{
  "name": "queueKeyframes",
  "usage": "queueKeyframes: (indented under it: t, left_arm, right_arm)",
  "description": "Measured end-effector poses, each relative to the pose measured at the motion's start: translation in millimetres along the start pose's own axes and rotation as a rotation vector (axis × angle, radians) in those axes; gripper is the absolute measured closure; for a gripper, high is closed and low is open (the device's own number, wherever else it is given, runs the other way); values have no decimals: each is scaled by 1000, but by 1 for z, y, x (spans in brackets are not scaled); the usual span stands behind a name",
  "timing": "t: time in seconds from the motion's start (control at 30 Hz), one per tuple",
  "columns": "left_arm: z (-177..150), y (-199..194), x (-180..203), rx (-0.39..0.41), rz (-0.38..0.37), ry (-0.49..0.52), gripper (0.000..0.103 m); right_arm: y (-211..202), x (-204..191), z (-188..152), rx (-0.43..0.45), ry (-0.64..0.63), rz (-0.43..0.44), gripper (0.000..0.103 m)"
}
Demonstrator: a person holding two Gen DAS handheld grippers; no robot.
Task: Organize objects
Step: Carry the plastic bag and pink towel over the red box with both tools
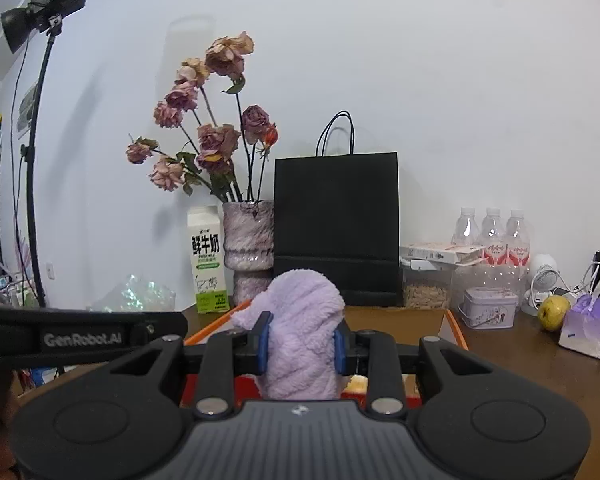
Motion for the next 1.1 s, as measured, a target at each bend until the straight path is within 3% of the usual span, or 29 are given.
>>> queueKeyframes:
  t: [0.5,1.1]
  left_arm:
    - [30,56,15,-10,7,-54,62]
    - [45,124,27,-33,46,-78,62]
  right_arm:
    - [47,35,30,-8,21,-44,75]
    - [99,88,27,-64,95,-87,75]
Point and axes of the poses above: each gripper's, at about its wrist camera, not at the fingertips, and y roughly the way its jaws point, x to its right, z to its top, the point moved 10 cm from there along y, roughly the way its jaws point, and after that the axes turned 8 degrees about z, right-handed, at the moved point
